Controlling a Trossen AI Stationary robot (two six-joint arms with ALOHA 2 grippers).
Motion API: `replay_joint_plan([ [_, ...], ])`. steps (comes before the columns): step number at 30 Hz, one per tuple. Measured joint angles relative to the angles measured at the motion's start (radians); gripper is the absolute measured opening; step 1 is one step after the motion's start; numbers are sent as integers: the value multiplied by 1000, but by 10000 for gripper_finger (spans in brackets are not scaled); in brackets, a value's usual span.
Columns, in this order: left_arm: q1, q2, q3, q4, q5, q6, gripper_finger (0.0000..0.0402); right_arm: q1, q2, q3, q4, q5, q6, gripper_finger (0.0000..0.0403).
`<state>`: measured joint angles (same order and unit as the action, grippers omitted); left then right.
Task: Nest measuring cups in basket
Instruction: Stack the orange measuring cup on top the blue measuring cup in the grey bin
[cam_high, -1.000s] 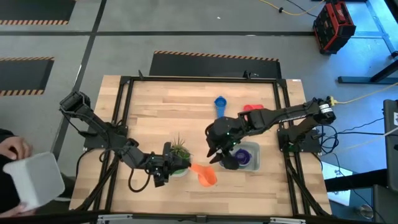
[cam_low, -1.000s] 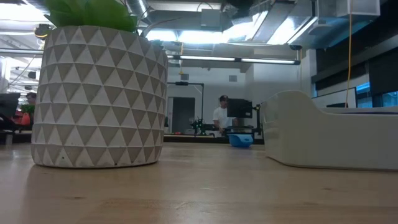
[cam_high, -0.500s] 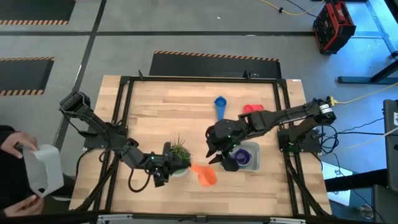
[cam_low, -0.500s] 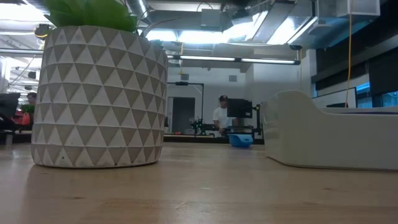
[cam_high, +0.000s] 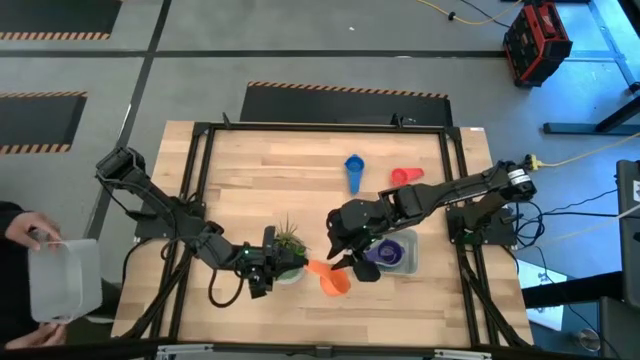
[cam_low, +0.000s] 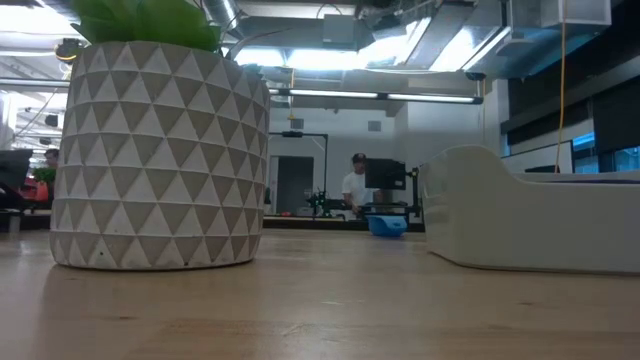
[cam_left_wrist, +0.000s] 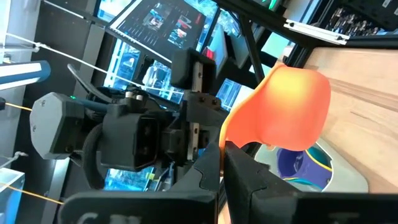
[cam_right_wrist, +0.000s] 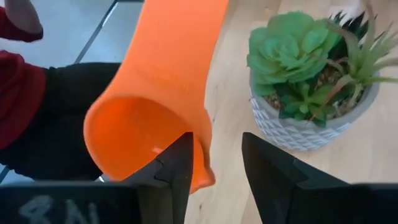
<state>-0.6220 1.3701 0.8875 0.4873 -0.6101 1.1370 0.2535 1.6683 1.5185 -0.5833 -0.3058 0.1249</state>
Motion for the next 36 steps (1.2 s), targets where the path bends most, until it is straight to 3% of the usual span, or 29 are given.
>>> replay_joint_plan([
  [8, 8, 0, 0, 0, -1, 0, 0, 0, 21, 0, 11, 0, -22, 130],
  [21, 14, 0, 0, -2, -8, -5, 16, 1, 22, 0, 12, -9, -63, 12],
  [28, 14, 0, 0, 0, 0, -13, 31, -1, 22, 0, 12, -13, -52, 12],
  [36, 14, 0, 0, 21, -7, -201, 46, -1, 22, 0, 12, -16, -50, 11],
])
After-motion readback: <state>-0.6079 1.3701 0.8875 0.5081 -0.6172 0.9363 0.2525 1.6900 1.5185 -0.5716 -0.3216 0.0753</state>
